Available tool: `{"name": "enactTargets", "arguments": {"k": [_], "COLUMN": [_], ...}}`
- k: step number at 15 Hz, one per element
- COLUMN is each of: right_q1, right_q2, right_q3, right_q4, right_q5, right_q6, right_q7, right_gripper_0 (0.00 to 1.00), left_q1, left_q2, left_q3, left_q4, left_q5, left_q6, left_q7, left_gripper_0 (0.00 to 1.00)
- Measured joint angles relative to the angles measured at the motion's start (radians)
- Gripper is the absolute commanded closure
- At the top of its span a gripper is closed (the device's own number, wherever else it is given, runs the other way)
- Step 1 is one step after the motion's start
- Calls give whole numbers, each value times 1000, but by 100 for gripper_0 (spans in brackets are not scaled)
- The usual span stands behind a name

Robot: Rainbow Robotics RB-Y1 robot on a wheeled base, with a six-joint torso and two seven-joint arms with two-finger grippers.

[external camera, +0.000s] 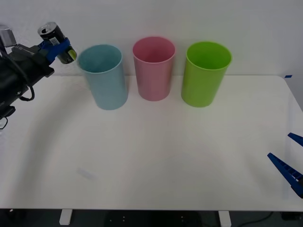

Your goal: Grasp the object on the table and drop it into the matching bin: aluminum can to the light blue bin, PET bottle to the pink bin.

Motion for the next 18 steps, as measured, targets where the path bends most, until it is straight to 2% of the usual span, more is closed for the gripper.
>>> {"name": "enactTargets", "arguments": {"k": [5,10,15,18], "right_q1": [0,0,0,0], "right_q2": [0,0,0,0], "right_q3": [0,0,0,0], "right_q4": [0,0,0,0], "right_q5": [0,0,0,0], "right_q6": [0,0,0,0], "right_q7": [0,0,0,0], "right_gripper_0": [0,0,0,0], "left_q1": [-181,-343,-384,-384], "left_q2": [-3,-20,-89,-100], "left_q3": [-78,-155,-144,-136], "left_q4": [200,382,418,417], "left_q5": [-93,-106,-170,-179], "left_q6": [-7,-4,33,34], "left_q7": [-15,-36,-52,-60], "left_gripper_0": [100,100,100,100]}}
